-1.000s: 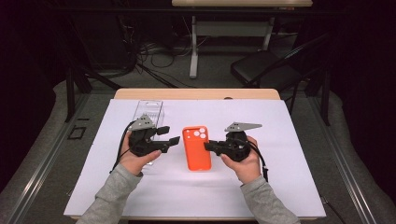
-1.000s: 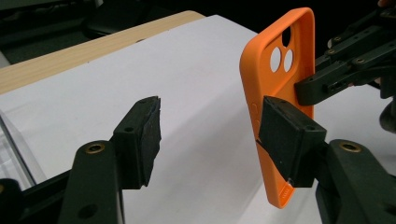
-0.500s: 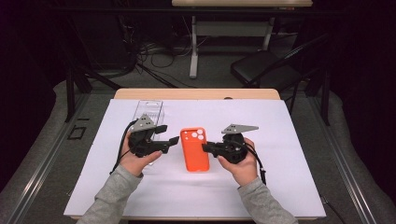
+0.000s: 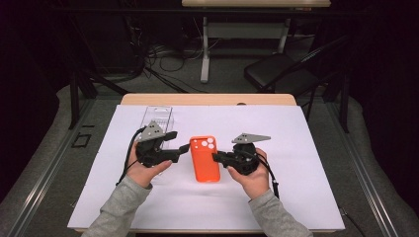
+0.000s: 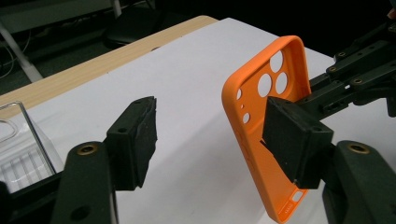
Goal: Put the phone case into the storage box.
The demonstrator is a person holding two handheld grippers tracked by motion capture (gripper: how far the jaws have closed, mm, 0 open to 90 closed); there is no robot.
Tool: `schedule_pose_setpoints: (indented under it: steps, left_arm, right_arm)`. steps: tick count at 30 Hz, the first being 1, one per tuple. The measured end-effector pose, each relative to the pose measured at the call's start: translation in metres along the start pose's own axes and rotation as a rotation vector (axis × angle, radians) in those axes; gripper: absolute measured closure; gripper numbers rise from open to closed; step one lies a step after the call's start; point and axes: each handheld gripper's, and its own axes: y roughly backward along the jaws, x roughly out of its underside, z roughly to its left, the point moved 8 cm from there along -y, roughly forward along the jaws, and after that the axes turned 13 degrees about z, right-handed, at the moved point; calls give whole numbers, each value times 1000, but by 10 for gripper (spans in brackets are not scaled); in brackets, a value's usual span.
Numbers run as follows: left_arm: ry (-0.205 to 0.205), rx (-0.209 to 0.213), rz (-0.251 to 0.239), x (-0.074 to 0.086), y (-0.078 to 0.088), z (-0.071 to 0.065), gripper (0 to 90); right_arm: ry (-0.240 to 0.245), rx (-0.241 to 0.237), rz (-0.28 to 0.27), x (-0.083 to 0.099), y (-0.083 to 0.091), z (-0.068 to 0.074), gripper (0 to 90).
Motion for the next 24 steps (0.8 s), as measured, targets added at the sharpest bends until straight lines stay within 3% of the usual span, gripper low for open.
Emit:
schedule_pose_setpoints:
  steps: [4, 16, 24]
  left_arm:
    - [2, -4, 11, 1, -1, -2, 367]
    - [-79, -69, 28, 0, -2, -7, 436]
    - [-106, -86, 56, 2, -5, -12, 532]
  right_arm:
    - [0, 3, 0, 1, -2, 1, 823]
    - [16, 44, 8, 3, -6, 6, 824]
    - [39, 65, 10, 3, -8, 12, 824]
